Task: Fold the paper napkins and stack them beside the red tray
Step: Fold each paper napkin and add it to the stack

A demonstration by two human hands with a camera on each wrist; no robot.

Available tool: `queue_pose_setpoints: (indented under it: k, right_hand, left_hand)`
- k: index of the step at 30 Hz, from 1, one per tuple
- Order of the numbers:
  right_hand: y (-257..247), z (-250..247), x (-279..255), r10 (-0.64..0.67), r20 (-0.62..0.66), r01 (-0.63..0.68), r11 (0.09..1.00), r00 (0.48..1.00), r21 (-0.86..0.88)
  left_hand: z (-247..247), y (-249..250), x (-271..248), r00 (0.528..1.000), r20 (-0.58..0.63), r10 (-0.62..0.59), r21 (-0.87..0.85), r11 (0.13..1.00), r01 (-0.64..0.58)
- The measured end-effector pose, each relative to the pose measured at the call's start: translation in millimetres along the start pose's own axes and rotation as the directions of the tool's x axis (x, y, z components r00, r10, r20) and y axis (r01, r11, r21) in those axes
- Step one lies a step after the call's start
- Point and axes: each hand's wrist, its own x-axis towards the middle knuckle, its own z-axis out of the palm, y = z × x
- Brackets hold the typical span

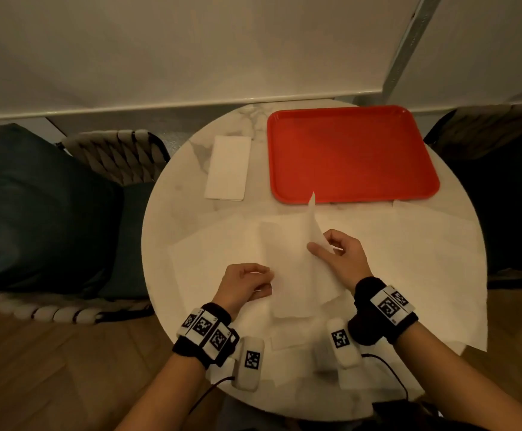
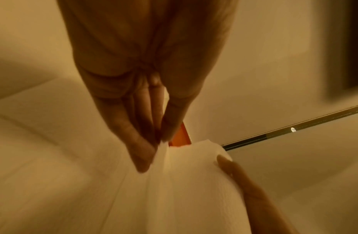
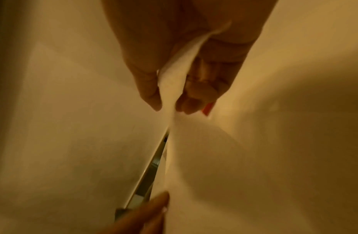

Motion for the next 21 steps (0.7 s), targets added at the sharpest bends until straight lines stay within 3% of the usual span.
queue_pose_setpoints:
  k: [4,6,10,12,14,17,19,21]
  right_hand:
    - [-10,25,-6,-0.151,-0.001,0.148,0.973,0.989,-0.175]
    - [-14,41,-8,-0.21,0.059,0.218,0.955,0.976,-0.203]
    - [-25,72,-12,-0.219,0.219,0.261,0.947,0.951,-0.185]
    - [-31,83,-12,-0.215,0.29,0.282,0.936,0.933,-0.212]
    - [-35,88,-7,-0.23,0.261,0.286,0.937,0.937,-0.2]
    - [-37,86,11,-0.196,0.118,0.22,0.941,0.973,-0.258]
    - [-39,86,24,-0.091,0.166,0.137,0.947,0.982,-0.292]
    - [-46,91,34,-0.032,0.262,0.086,0.976,0.964,-0.199]
  left_hand:
    - [-2,14,1,0.995,0.001,0.101,0.008,0.995,-0.101]
    - [-7,21,1,0.99,0.023,0.138,0.006,0.99,-0.138]
    - [-19,35,-1,0.984,0.051,0.17,-0.191,0.969,-0.158]
    - [-27,40,0,0.984,-0.024,0.174,-0.22,0.96,-0.175]
    - [-37,43,4,0.974,-0.101,0.204,-0.155,0.963,-0.218]
    - [-54,49,15,0.965,-0.12,0.233,-0.145,0.958,-0.249]
    - [-65,59,20,0.958,-0.116,0.261,-0.16,0.947,-0.278]
    - [-75,72,28,0.954,-0.103,0.282,-0.19,0.936,-0.297]
